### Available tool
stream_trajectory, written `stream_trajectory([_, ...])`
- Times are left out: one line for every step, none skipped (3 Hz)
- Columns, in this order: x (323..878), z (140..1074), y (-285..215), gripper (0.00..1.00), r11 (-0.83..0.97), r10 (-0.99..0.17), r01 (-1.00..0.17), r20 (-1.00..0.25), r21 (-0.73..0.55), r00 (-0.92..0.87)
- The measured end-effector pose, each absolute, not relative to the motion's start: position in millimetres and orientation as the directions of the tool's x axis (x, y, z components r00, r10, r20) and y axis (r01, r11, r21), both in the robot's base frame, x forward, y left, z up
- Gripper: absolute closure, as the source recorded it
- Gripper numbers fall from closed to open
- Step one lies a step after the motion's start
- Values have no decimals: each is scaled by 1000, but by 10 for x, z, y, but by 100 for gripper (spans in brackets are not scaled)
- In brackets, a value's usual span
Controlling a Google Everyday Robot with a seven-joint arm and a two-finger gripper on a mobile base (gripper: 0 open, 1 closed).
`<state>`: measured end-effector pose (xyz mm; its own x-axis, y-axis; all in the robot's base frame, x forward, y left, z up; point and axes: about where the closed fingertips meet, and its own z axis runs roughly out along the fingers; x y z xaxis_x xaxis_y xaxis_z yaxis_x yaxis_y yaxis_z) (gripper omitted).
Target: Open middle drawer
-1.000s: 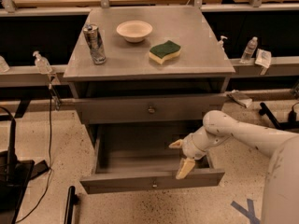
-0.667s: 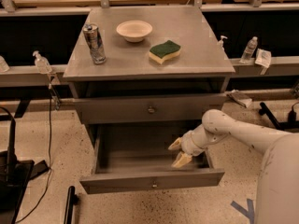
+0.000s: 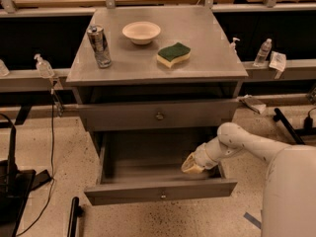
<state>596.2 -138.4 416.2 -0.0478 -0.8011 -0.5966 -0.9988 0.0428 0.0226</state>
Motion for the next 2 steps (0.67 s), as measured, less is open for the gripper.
stream_trajectory([5865, 4001, -1421, 100, 53, -804, -997, -589, 62, -79])
stream_trajectory([5620, 3956, -1573, 100, 51, -814, -995, -574, 88, -92])
